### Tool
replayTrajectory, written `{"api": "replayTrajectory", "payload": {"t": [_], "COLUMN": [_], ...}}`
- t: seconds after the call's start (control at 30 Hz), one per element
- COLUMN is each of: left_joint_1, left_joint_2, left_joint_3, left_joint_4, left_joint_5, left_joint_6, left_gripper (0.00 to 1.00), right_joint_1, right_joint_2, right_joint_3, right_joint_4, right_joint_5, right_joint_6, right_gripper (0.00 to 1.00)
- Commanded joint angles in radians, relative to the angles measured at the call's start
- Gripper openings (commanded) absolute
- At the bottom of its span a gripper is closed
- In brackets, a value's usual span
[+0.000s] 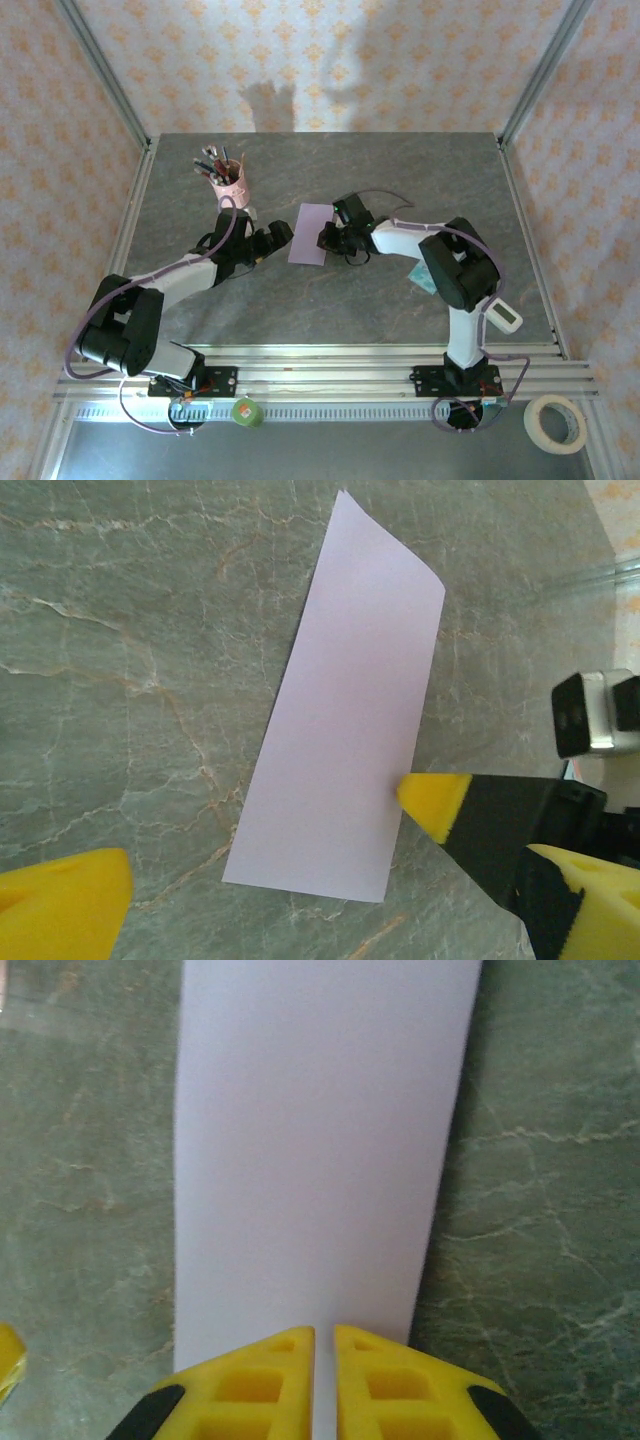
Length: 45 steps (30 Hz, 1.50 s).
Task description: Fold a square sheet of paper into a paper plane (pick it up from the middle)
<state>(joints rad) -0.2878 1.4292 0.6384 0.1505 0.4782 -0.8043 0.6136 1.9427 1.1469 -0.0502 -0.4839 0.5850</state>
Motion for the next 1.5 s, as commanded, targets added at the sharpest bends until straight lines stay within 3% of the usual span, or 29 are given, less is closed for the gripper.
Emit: {"api": "replayTrajectory", "payload": {"t": [0.0, 0.2, 0.5, 0.83, 1.3, 1.47], "left_joint_1": [0.003, 0.003, -0.007, -0.049, -0.068, -0.073], "left_joint_2": [0.028, 0.079, 0.145, 0.209, 0.251, 0.272], "left_joint_3": [0.023, 0.042, 0.044, 0.08, 0.136, 0.139], "left_joint_4": [0.017, -0.01, -0.014, -0.061, -0.161, -0.146], "left_joint_5": [0.042, 0.083, 0.16, 0.128, 0.045, 0.079], "left_joint_6": [0.006, 0.006, 0.0, 0.02, 0.082, 0.08], "left_gripper": [0.99, 0.99, 0.71, 0.43, 0.43, 0.42], "right_joint_1": [0.002, 0.002, 0.0, 0.0, 0.001, 0.001], "right_joint_2": [0.019, 0.058, 0.079, 0.08, 0.073, 0.079], "right_joint_3": [0.033, 0.032, 0.013, 0.01, 0.0, 0.004], "right_joint_4": [-0.053, -0.108, -0.21, -0.197, -0.196, -0.197], "right_joint_5": [0.012, 0.043, 0.064, 0.061, 0.086, 0.088], "right_joint_6": [-0.026, -0.072, -0.301, -0.314, -0.31, -0.31], "right_gripper": [0.12, 0.12, 0.09, 0.09, 0.09, 0.09]}}
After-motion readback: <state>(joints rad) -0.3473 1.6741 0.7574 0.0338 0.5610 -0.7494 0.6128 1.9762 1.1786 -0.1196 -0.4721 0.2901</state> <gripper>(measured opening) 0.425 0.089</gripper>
